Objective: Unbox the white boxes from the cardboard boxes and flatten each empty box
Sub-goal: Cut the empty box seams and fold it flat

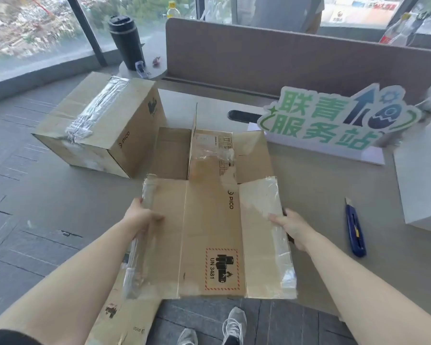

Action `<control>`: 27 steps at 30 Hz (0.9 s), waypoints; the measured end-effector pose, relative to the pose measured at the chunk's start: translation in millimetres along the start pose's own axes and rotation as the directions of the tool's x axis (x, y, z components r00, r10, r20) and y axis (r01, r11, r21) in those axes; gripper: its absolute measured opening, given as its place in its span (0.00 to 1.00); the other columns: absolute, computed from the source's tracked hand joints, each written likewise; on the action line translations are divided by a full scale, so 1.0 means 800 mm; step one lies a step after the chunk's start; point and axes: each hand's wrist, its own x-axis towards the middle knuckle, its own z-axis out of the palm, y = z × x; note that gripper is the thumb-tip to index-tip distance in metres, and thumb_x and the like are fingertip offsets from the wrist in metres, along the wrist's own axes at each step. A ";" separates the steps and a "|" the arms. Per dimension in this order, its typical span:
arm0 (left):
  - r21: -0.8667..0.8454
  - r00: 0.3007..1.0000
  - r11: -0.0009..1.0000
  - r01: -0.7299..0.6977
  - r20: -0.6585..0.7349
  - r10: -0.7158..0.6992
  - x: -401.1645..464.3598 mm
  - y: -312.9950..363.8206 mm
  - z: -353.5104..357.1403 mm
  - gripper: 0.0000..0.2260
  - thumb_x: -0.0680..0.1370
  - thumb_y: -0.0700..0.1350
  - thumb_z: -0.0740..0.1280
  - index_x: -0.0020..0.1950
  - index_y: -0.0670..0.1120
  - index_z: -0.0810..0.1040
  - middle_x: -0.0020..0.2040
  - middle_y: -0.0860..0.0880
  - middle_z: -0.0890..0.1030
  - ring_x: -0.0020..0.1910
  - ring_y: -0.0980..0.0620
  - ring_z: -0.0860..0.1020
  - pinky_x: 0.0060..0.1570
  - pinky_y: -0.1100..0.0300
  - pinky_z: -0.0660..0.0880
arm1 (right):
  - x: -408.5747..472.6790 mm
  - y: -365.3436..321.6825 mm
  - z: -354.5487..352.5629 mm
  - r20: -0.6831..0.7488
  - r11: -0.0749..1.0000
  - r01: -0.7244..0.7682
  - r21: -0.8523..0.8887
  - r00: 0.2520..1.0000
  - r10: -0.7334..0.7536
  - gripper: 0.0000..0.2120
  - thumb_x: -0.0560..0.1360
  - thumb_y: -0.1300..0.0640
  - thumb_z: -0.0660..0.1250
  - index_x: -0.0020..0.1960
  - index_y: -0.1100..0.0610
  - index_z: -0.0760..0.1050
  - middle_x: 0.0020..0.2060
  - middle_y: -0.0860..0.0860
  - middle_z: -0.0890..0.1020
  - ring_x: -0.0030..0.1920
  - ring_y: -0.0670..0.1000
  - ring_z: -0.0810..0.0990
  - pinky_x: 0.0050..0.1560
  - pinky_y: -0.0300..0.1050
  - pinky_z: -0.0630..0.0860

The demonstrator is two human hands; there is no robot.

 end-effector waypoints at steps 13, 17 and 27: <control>0.354 0.958 0.916 -0.187 -0.141 0.250 0.010 0.029 0.031 0.34 0.73 0.37 0.64 0.77 0.50 0.56 0.65 0.41 0.67 0.62 0.36 0.70 0.52 0.49 0.72 | 0.013 -0.006 -0.011 -0.177 0.876 -0.123 -0.466 0.983 0.043 0.26 0.70 0.54 0.76 0.64 0.55 0.70 0.52 0.51 0.81 0.48 0.54 0.82 0.39 0.44 0.75; 0.625 0.883 0.679 -0.385 0.035 0.468 0.027 0.061 0.053 0.31 0.75 0.46 0.66 0.77 0.51 0.59 0.74 0.46 0.63 0.71 0.41 0.62 0.66 0.46 0.65 | 0.035 -0.033 0.019 -0.255 0.610 -0.028 -0.792 0.923 -0.288 0.33 0.77 0.49 0.66 0.78 0.50 0.56 0.73 0.56 0.67 0.71 0.58 0.68 0.65 0.53 0.71; 0.755 0.751 0.272 -0.596 0.405 0.522 0.087 0.060 0.144 0.29 0.82 0.63 0.46 0.80 0.57 0.40 0.80 0.49 0.38 0.78 0.48 0.35 0.76 0.44 0.36 | 0.120 -0.037 0.110 0.065 0.300 0.190 -0.935 0.921 -0.383 0.31 0.80 0.35 0.44 0.81 0.43 0.45 0.80 0.49 0.40 0.79 0.55 0.37 0.77 0.59 0.37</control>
